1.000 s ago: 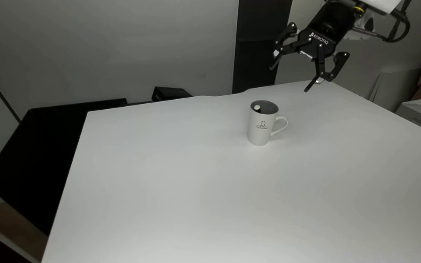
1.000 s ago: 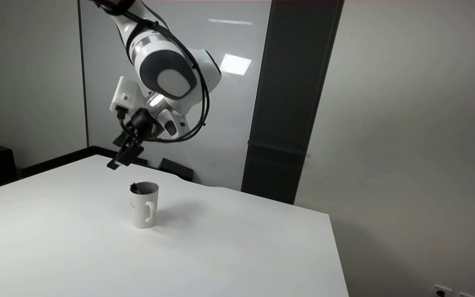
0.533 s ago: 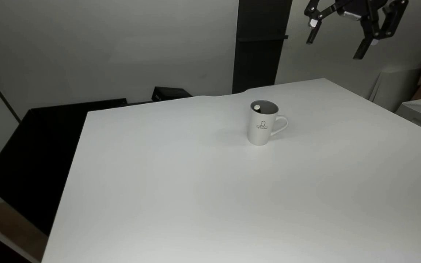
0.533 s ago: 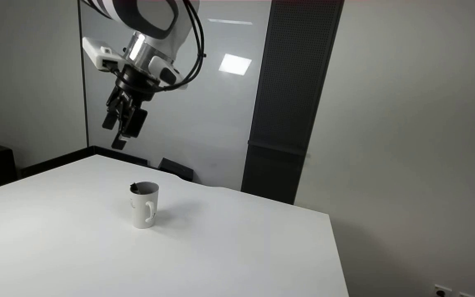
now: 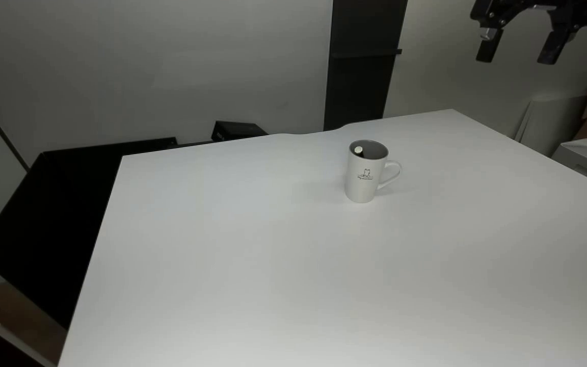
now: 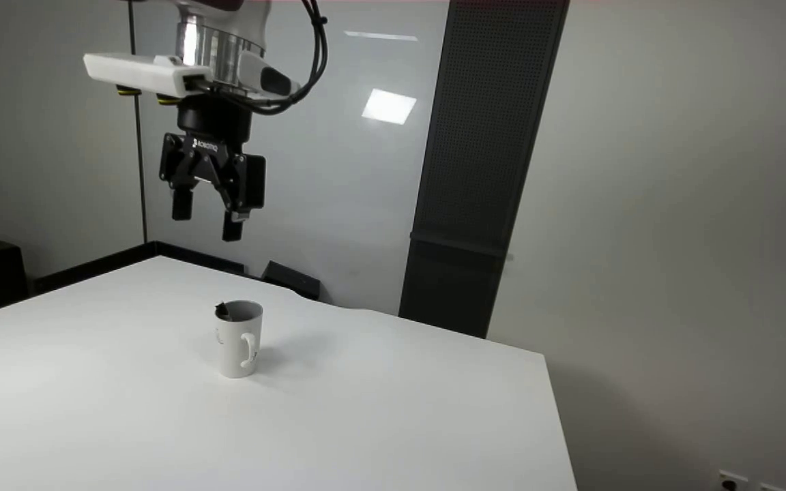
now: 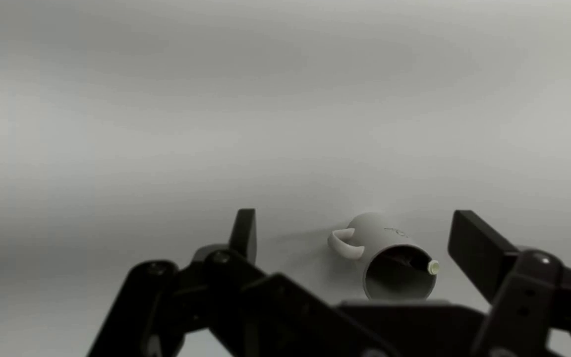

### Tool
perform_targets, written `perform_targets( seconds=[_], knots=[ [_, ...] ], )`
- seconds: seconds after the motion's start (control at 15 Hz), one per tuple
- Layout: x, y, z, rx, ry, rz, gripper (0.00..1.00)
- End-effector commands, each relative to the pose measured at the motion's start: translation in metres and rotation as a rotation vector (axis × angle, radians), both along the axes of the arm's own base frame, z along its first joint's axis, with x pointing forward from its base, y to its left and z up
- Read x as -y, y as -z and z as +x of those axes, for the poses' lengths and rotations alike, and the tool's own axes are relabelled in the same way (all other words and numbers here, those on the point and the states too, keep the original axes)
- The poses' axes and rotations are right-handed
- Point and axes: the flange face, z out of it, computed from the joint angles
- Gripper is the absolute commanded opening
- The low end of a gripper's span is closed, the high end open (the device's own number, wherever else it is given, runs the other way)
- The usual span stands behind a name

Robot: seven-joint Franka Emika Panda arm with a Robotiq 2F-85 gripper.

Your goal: Put the marker in the mug

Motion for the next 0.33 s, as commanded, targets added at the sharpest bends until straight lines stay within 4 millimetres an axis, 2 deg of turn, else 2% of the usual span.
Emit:
perform_targets(
  seconds=[0.0, 0.27],
  knots=[
    [0.0001, 0.0002, -0.0033, 0.002, -0.032, -0.016, 1.00],
    [0.0005, 0.0012, -0.0072, 0.005, -0.064, -0.031, 1.00]
  ],
)
